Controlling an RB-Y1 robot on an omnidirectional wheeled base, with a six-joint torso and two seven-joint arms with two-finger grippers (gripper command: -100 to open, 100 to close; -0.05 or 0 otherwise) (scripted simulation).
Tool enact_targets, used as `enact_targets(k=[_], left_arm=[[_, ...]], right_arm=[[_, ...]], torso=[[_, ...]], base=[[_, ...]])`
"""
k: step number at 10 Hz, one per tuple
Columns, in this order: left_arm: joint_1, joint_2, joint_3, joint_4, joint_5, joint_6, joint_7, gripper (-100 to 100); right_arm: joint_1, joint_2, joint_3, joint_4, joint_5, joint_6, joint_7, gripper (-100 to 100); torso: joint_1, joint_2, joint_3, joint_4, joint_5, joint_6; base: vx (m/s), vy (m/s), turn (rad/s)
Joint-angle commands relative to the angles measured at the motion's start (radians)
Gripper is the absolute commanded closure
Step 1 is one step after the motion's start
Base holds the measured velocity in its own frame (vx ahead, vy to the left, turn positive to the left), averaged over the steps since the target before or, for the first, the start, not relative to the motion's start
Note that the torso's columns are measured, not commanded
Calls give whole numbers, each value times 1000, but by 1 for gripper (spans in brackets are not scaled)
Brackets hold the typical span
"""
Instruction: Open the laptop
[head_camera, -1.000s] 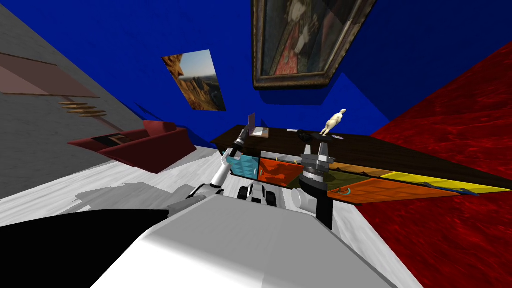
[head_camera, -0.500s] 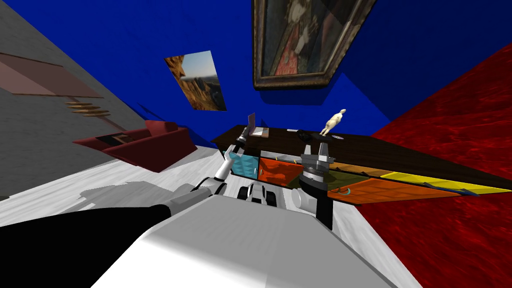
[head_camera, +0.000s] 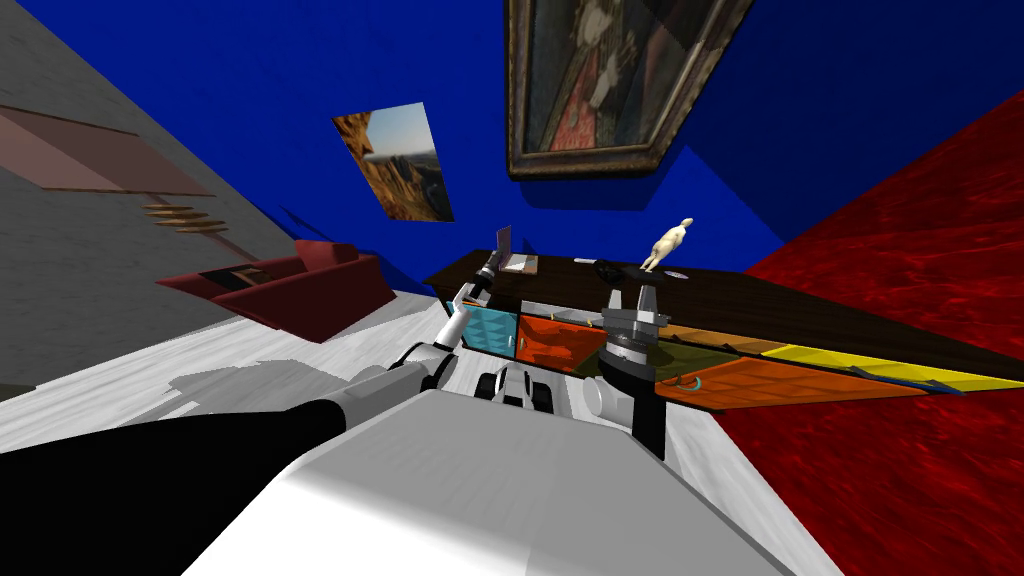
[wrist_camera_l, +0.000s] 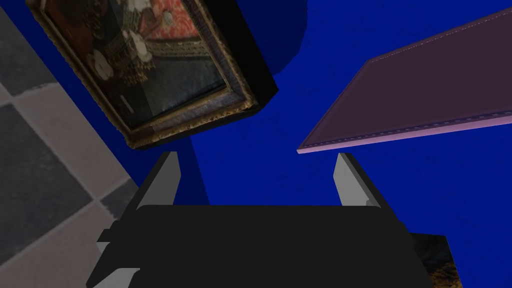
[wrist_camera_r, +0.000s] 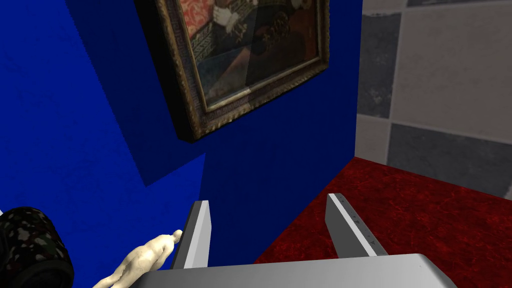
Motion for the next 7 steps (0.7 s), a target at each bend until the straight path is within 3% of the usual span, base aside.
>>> enact_targets(k=[1, 2, 3, 4, 7], left_arm=[[-62, -1, 14, 73, -14, 1, -10, -100], [-62, -1, 14, 98, -14, 1, -10, -100], [-101, 0, 24, 140, -22, 2, -17, -100], [-101, 0, 24, 153, -22, 2, -17, -100], [-170, 3, 47, 252, -35, 2, -30, -100]], right_arm=[[0, 0, 0, 0, 0, 0, 0, 0], [0, 0, 0, 0, 0, 0, 0, 0], [0, 0, 0, 0, 0, 0, 0, 0], [0, 0, 0, 0, 0, 0, 0, 0], [0, 0, 0, 0, 0, 0, 0, 0]], torso=[[0, 0, 0, 0, 0, 0], [0, 0, 0, 0, 0, 0], [0, 0, 0, 0, 0, 0], [0, 0, 0, 0, 0, 0], [0, 0, 0, 0, 0, 0]], base=[[-8, -11, 20], [-6, -10, 8], [-6, -13, 22], [-3, -11, 12], [-3, -10, 15]])
